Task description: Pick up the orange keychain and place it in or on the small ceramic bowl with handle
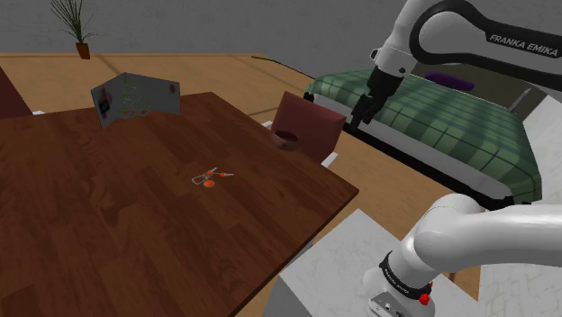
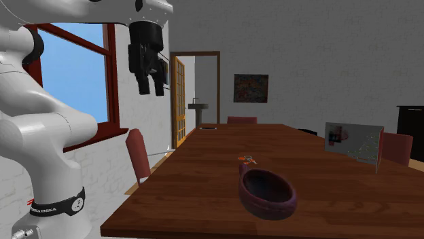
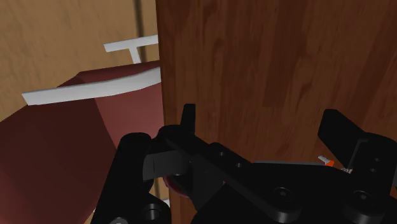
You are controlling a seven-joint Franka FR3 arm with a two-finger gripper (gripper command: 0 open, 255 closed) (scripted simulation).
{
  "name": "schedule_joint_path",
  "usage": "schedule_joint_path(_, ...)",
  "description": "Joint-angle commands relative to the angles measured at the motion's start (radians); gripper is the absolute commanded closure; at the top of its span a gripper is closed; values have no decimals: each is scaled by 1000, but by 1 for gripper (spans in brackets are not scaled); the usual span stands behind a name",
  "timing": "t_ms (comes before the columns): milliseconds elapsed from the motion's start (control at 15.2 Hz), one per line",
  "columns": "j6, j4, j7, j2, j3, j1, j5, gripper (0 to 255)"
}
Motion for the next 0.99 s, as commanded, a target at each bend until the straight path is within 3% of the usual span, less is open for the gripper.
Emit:
schedule_joint_path(0,0,0,0,0,0,0,0,0)
schedule_joint_path(462,139,-21,173,132,133,33,74,0)
schedule_joint_path(924,273,27,344,327,258,55,113,0)
